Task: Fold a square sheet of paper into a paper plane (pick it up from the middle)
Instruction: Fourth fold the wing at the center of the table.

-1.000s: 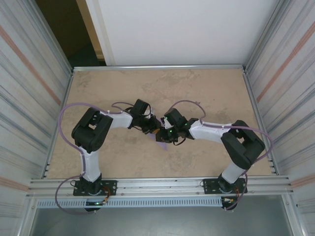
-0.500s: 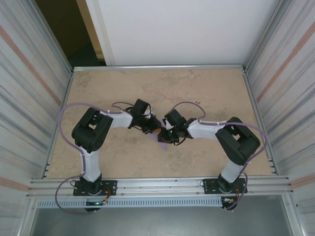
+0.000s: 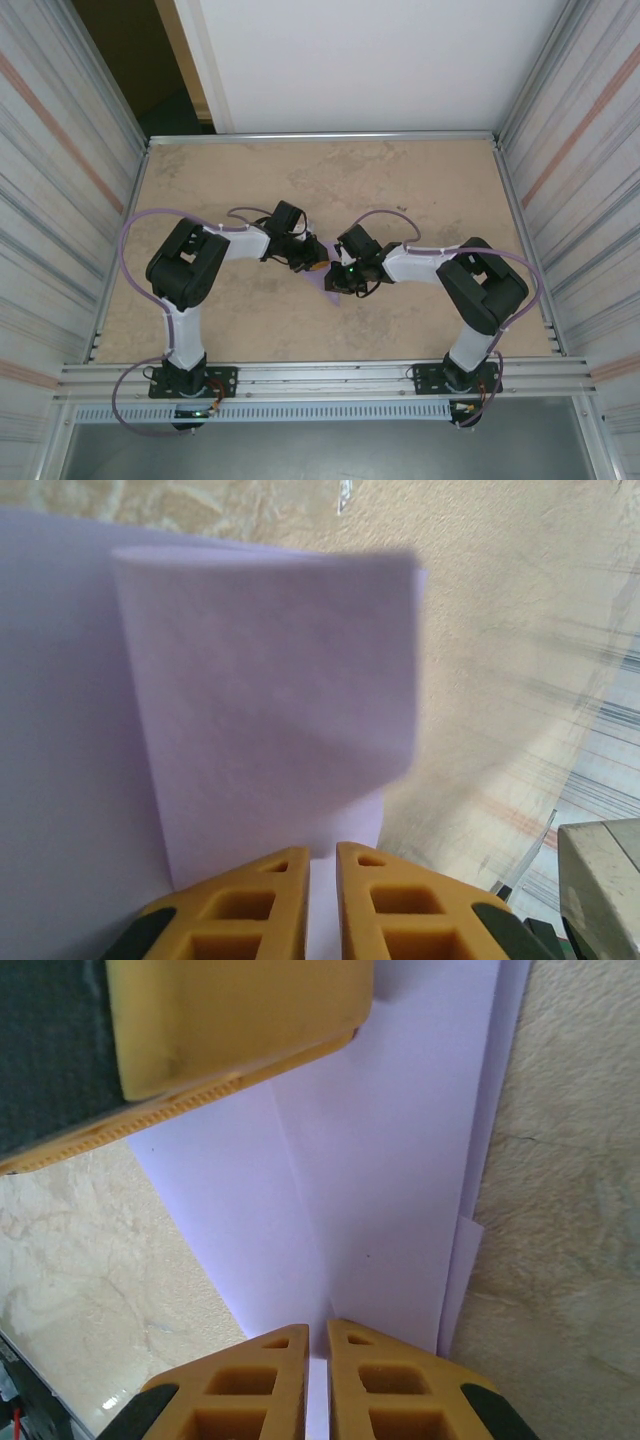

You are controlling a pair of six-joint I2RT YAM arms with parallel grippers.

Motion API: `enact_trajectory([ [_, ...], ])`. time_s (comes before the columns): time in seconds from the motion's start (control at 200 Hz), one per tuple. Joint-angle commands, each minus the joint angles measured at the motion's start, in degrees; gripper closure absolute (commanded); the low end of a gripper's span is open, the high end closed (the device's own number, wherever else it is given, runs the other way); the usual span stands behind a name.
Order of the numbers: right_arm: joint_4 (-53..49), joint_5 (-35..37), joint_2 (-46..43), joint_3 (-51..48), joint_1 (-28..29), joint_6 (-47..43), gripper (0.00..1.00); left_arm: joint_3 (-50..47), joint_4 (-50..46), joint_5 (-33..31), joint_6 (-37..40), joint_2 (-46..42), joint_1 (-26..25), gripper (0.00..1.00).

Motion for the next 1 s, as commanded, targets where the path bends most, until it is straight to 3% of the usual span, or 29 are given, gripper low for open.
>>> enact_trajectory([
  [0.0, -1.2, 1.3, 0.9, -1.3, -0.5, 1.3, 0.88, 0.2, -4.4, -1.5, 0.1, 1.7, 0.8, 0.85],
  [0.421, -2.3, -1.8, 2.2, -2.3, -1.0, 0.0, 0.89, 2.2, -1.6, 0.9, 3.8, -3.3, 1.5, 0.83],
  [0.992, -3.1, -4.6, -1.7, -2.8, -2.1, -2.3, 0.88, 2.1, -7.5, -2.7, 4.3, 2.4, 2.4, 0.85],
])
